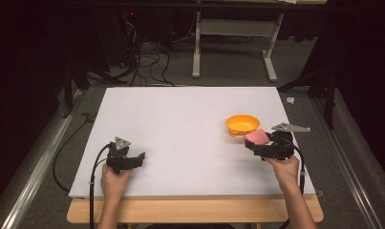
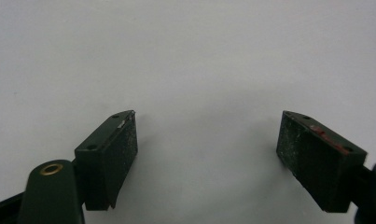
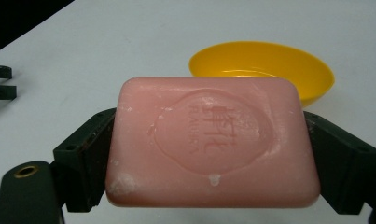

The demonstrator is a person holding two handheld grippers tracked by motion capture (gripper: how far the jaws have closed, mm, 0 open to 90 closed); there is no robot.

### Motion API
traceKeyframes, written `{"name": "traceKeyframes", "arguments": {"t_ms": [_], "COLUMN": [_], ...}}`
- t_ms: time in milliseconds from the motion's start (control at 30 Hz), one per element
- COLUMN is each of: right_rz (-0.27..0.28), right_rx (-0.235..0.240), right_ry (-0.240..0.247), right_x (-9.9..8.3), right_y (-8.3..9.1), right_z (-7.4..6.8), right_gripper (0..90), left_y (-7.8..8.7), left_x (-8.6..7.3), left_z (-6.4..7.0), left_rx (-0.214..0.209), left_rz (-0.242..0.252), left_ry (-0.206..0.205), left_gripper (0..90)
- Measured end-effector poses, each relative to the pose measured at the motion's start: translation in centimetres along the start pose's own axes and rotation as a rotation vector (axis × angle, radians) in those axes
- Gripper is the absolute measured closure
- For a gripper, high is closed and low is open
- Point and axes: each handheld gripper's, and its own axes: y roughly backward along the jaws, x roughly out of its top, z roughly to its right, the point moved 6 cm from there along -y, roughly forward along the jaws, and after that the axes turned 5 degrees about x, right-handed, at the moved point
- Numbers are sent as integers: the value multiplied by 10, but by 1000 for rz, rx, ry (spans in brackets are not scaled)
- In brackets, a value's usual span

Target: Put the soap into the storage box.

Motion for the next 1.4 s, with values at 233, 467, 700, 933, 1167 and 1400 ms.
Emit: {"name": "traceKeyframes", "arguments": {"t_ms": [233, 467, 700, 933, 1167, 1400], "right_rz": [-1, -5, -24, -33, -35, -37], "right_rx": [-17, -35, -47, -56, -79, -95], "right_ry": [-6, -2, 3, -10, -28, -42], "right_x": [8, 17, 26, 30, 33, 39], "right_y": [1, 0, -9, -17, -24, -28], "right_z": [2, 6, 7, 9, 15, 18], "right_gripper": [135, 136, 136, 136, 136, 135], "left_y": [0, 0, 0, 0, 0, 0], "left_x": [0, 0, 0, 0, 0, 0], "left_z": [0, 0, 0, 0, 0, 0], "left_rx": [2, 3, 1, 3, 3, 3], "left_rz": [0, 0, -1, 1, 1, 1], "left_ry": [-2, -1, -1, -2, -1, -1], "left_gripper": [208, 208, 208, 208, 208, 208]}}
